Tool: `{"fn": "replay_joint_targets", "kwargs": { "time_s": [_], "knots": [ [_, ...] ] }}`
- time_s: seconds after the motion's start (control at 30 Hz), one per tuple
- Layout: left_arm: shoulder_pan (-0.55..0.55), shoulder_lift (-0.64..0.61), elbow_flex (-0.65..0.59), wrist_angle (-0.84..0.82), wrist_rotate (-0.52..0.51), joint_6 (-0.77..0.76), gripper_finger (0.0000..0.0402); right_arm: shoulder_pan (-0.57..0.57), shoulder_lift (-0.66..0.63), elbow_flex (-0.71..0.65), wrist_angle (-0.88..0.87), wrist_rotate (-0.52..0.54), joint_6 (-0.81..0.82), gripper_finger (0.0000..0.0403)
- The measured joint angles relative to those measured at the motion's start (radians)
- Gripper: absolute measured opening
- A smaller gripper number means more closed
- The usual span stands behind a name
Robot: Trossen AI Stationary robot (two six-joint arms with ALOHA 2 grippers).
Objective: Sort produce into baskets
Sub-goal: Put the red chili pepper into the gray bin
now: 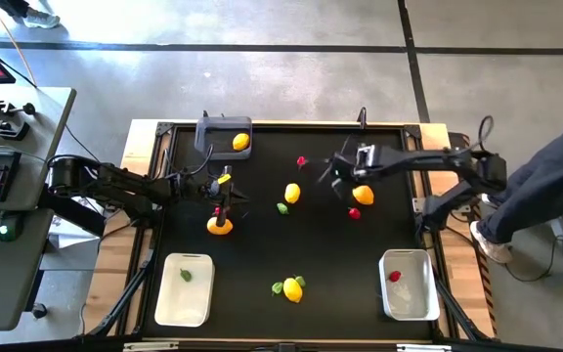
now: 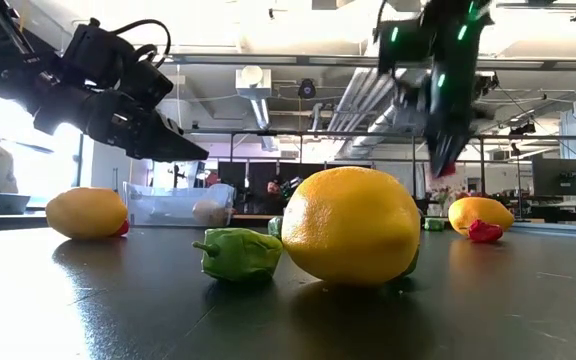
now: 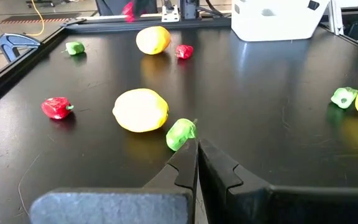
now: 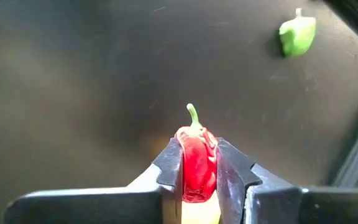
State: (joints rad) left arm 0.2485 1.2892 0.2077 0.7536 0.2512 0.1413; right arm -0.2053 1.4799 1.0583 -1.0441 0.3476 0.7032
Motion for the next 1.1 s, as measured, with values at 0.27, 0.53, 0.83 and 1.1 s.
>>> {"fn": "replay_joint_targets", "kwargs": {
  "time_s": [0.27, 0.53, 0.83, 1.1],
  "knots": [
    [0.000, 0.000, 0.000, -0.001, 0.000, -0.007, 0.0000, 0.365, -0.103, 0.060, -0.160, -0.075, 0.166, 0.0048],
    [0.000, 0.000, 0.000, 0.000, 0.000, -0.008, 0.0000, 0.692, -0.128, 0.058, -0.346, -0.224, 0.585, 0.0048],
    [0.000, 0.000, 0.000, 0.006, 0.000, -0.008, 0.0000, 1.010, -0.127, 0.058, -0.318, -0.326, 1.098, 0.0048],
    [0.000, 0.000, 0.000, 0.008, 0.000, -0.008, 0.0000, 1.144, -0.098, 0.056, -0.414, -0.324, 1.177, 0.0048]
  ]
}}
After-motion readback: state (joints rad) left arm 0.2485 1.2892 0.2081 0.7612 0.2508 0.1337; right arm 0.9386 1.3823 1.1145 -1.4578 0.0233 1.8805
